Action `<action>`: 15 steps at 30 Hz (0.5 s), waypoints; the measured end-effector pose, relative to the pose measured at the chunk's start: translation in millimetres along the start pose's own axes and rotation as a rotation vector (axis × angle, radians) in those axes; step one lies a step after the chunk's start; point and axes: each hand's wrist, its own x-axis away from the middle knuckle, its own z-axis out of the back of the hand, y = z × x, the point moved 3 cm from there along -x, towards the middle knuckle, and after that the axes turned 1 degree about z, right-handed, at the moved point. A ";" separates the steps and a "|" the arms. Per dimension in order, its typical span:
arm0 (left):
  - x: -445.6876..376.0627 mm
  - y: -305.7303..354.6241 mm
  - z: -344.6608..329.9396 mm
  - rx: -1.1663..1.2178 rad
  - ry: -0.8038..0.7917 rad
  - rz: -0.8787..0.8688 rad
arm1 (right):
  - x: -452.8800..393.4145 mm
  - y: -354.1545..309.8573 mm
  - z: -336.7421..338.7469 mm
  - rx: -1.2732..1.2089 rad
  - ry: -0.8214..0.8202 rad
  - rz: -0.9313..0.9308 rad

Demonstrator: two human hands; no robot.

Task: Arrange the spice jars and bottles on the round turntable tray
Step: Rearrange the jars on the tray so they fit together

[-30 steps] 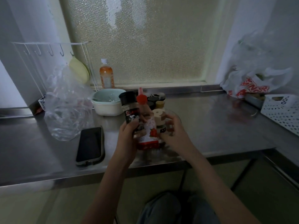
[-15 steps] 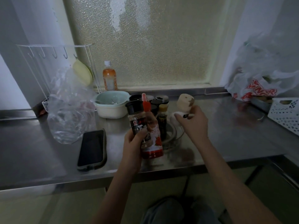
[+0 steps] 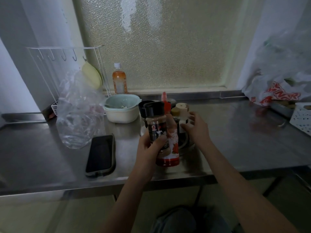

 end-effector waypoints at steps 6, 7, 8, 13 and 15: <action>1.3 -2.4 -7.1 -0.052 -0.004 -0.022 | 13.8 -28.1 6.5 -0.036 0.087 0.294; 2.0 -2.3 -8.0 -0.055 -0.003 -0.031 | 11.5 -32.1 3.2 -0.002 -0.003 0.333; 3.1 -2.0 -8.4 -0.061 0.000 -0.037 | 9.0 -35.9 0.0 0.043 -0.076 0.365; 7.5 -1.3 -4.2 -0.077 0.042 -0.012 | 22.8 -55.8 9.2 0.012 0.002 0.388; 7.3 1.1 -6.1 -0.082 0.023 -0.015 | 45.3 -60.3 18.9 -0.171 0.047 0.351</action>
